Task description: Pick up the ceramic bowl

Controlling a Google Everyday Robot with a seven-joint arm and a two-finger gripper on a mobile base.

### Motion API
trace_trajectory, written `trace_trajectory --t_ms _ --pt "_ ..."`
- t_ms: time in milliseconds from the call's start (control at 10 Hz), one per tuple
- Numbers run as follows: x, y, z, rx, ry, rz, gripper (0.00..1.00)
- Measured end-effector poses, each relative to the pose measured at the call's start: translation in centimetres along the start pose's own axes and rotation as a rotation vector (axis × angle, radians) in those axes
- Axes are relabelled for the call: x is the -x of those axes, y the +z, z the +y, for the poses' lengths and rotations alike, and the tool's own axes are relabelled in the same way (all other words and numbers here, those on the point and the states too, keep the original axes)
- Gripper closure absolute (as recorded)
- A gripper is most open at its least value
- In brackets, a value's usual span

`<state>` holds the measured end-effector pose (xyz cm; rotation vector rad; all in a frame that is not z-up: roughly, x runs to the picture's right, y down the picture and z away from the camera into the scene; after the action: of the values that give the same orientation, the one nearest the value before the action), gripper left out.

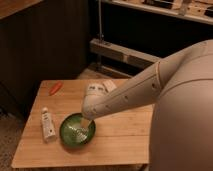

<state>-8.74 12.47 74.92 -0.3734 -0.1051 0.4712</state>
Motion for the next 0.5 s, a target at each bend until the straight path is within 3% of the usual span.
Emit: trace_trajectory --t_ms 100,300,500 --pt "0.0 0.3 -0.2 0.025 0.021 -0.011 0.2" --pt "-0.3 1.8 -0.9 0.134 0.104 -0.026 0.2" --pt "-0.2 3.0 -1.0 0.177 0.141 -0.007 0.2"
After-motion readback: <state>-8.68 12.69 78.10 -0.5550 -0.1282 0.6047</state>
